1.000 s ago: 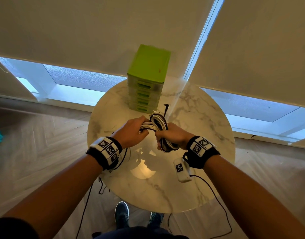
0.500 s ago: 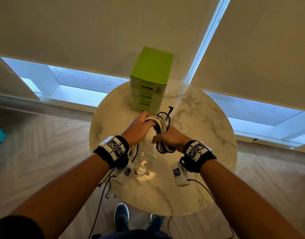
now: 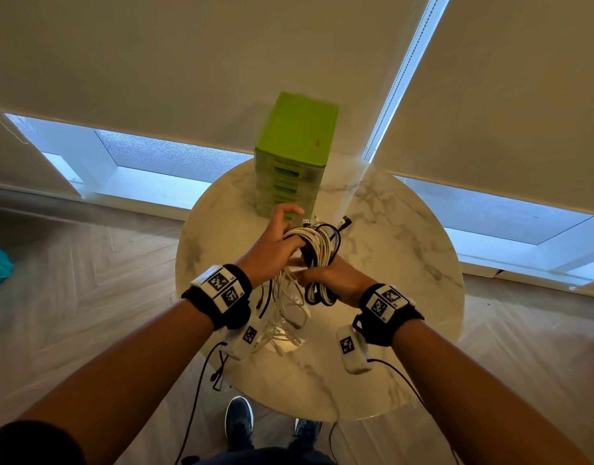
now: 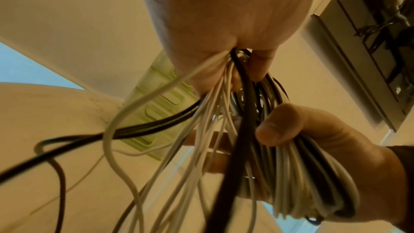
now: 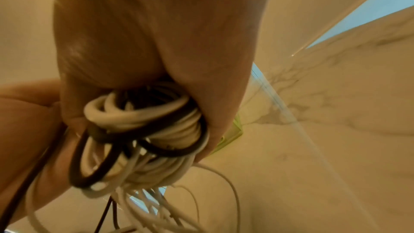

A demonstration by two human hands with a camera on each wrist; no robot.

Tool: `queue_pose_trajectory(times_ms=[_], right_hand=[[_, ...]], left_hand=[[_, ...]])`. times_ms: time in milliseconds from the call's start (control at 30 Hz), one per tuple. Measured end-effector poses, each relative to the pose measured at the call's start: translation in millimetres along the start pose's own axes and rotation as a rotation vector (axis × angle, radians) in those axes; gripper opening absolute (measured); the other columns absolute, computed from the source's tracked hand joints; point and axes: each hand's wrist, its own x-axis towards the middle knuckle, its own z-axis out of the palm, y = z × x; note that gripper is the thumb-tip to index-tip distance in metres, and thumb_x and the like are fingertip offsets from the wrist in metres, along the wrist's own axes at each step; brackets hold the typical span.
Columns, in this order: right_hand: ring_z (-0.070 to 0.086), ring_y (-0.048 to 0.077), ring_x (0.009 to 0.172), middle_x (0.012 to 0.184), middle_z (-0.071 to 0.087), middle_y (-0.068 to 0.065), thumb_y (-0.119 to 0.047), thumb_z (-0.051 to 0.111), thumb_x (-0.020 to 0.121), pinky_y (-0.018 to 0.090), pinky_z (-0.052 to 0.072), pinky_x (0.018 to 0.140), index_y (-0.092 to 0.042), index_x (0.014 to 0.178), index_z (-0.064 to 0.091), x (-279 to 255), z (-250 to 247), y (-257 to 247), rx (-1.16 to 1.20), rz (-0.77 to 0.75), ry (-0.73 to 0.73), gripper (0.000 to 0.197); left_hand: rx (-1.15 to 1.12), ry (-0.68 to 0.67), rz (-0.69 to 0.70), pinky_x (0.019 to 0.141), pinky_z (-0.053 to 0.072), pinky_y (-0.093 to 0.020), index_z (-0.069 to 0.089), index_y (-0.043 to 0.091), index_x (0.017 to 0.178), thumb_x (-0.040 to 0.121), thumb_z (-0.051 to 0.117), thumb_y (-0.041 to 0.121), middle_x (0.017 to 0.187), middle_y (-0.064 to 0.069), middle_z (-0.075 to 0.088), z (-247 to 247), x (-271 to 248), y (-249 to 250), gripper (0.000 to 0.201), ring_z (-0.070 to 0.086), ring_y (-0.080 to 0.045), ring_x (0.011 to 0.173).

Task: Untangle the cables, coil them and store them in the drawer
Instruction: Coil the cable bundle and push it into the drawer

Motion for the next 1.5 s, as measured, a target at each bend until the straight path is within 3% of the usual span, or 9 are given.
queue_pose_trajectory(times_ms=[167, 300, 400, 567, 733, 1033, 1100, 1233, 1500], right_hand=[[0.068, 0.03, 0.082, 0.09, 0.068, 0.019, 0.006, 0.066, 0.084, 0.037, 0.059, 0.074, -0.008, 0.096, 0.067, -0.5, 1.1, -8.4, -0.078, 0.076, -0.068, 0.018], [0.072, 0.033, 0.096, 0.108, 0.07, 0.025, -0.007, 0.072, 0.078, 0.045, 0.06, 0.086, -0.002, 0.113, 0.065, 8.1, -1.2, -16.0, -0.164, 0.112, -0.094, 0.036], [0.066, 0.021, 0.115, 0.122, 0.069, 0.006, -0.02, 0.077, 0.064, 0.049, 0.053, 0.101, -0.017, 0.127, 0.063, 13.6, 1.4, -17.2, -0.177, 0.075, -0.047, 0.065], [0.067, 0.022, 0.104, 0.112, 0.071, 0.008, -0.005, 0.076, 0.076, 0.05, 0.054, 0.099, -0.013, 0.121, 0.064, 7.3, 8.4, -10.7, -0.007, -0.094, -0.015, 0.047], [0.067, 0.036, 0.111, 0.122, 0.066, 0.017, 0.0, 0.077, 0.084, 0.051, 0.054, 0.098, -0.01, 0.13, 0.057, 5.3, 14.9, -8.0, 0.109, -0.197, -0.016, 0.051], [0.059, 0.011, 0.126, 0.132, 0.065, -0.005, -0.008, 0.083, 0.08, 0.039, 0.046, 0.11, -0.02, 0.138, 0.055, 4.6, 18.3, -8.2, 0.023, -0.164, -0.061, 0.065], [0.06, 0.01, 0.124, 0.131, 0.066, -0.005, -0.005, 0.081, 0.081, 0.033, 0.047, 0.108, -0.018, 0.136, 0.057, 3.2, 21.0, -7.2, 0.021, -0.17, -0.074, 0.061], [0.068, 0.018, 0.107, 0.112, 0.072, 0.004, 0.007, 0.075, 0.081, 0.034, 0.055, 0.095, -0.012, 0.124, 0.062, 3.9, 25.1, -3.8, 0.075, -0.212, -0.043, 0.049], [0.069, 0.019, 0.093, 0.103, 0.073, 0.012, 0.005, 0.073, 0.079, 0.037, 0.059, 0.087, -0.014, 0.111, 0.067, 11.1, 31.6, -0.3, 0.065, -0.204, 0.077, 0.037]], left_hand=[[0.379, -0.126, 0.13, 0.116, 0.041, -0.041, 0.051, 0.054, 0.143, 0.105, 0.044, 0.019, 0.142, 0.008, 0.06, -10.5, 6.7, -8.7, 0.052, 0.053, -0.008, 0.133], [0.303, -0.011, 0.083, 0.1, 0.05, -0.034, 0.064, 0.044, 0.126, 0.104, 0.047, 0.016, 0.12, 0.015, 0.07, -12.5, 5.5, -9.0, 0.039, 0.064, -0.002, 0.113], [0.141, 0.08, 0.053, 0.077, 0.048, -0.028, 0.061, 0.021, 0.111, 0.102, 0.05, 0.012, 0.089, 0.023, 0.069, -8.9, 5.0, -8.4, 0.017, 0.063, 0.004, 0.081], [-0.1, 0.089, 0.005, 0.098, 0.054, -0.041, 0.062, 0.014, 0.107, 0.094, 0.053, 0.015, 0.113, -0.011, 0.069, -5.2, 7.0, -2.5, 0.016, 0.066, -0.025, 0.109], [-0.168, 0.07, -0.021, 0.082, 0.051, -0.026, 0.062, 0.019, 0.107, 0.1, 0.049, 0.007, 0.108, -0.006, 0.067, -3.9, 8.5, -4.4, 0.019, 0.066, -0.011, 0.095], [0.342, 0.05, 0.033, 0.096, 0.039, -0.024, 0.052, 0.022, 0.104, 0.099, 0.046, 0.021, 0.123, -0.003, 0.04, -10.5, 9.6, -8.7, 0.008, 0.04, -0.022, 0.122], [0.311, 0.021, -0.007, 0.098, 0.04, -0.032, 0.05, 0.021, 0.101, 0.089, 0.046, 0.03, 0.122, -0.004, 0.038, -9.5, 9.2, -10.8, 0.016, 0.04, -0.026, 0.122], [0.389, 0.031, 0.025, 0.085, 0.035, -0.016, 0.047, 0.018, 0.105, 0.088, 0.072, 0.052, 0.119, -0.003, 0.038, -1.7, 6.4, -8.7, 0.046, 0.04, -0.019, 0.115], [0.427, 0.17, 0.149, 0.099, 0.046, -0.044, 0.046, 0.018, 0.094, 0.093, 0.074, 0.031, 0.112, -0.006, 0.042, 2.1, 14.5, -13.8, 0.031, 0.048, -0.027, 0.11]])
